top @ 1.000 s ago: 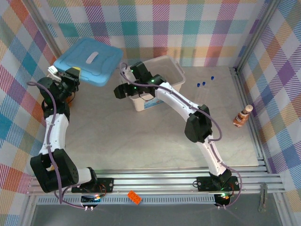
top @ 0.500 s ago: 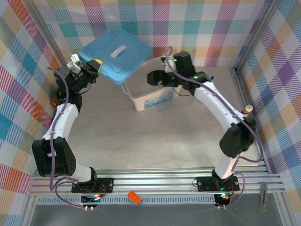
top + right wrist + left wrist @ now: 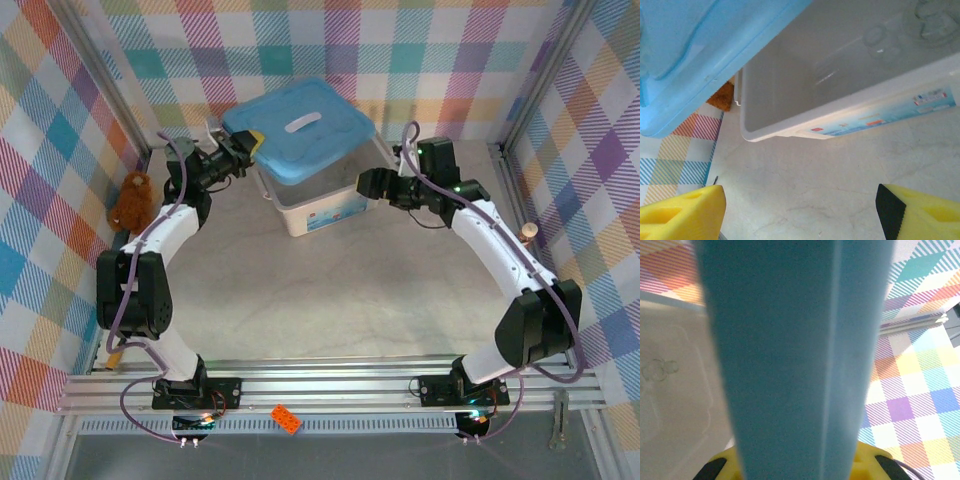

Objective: Organize the chemistry lab equipment

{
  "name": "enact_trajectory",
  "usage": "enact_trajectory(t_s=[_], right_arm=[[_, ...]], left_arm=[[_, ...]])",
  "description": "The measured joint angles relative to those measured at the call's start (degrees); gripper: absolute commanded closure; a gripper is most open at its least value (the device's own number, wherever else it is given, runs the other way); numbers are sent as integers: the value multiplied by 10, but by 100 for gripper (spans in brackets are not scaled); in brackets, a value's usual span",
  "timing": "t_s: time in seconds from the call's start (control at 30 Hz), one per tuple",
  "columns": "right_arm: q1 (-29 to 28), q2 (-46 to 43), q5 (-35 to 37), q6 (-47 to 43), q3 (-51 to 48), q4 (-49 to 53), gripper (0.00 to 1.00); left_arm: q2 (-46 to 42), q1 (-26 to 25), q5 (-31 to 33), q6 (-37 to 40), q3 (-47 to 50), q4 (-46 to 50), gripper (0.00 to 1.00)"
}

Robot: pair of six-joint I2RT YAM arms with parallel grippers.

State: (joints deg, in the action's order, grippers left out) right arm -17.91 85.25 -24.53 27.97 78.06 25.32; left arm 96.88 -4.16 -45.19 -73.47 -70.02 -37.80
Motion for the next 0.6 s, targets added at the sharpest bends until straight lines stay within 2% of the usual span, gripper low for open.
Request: enact_trajectory(t_s=[0.4, 0.6], right_arm=[[123, -70, -36, 38, -46, -2, 20], [134, -71, -47, 42, -54, 2, 20]], left_arm=[[59, -38, -10, -30, -15, -31, 100], [80, -44, -23, -43, -19, -30, 100]])
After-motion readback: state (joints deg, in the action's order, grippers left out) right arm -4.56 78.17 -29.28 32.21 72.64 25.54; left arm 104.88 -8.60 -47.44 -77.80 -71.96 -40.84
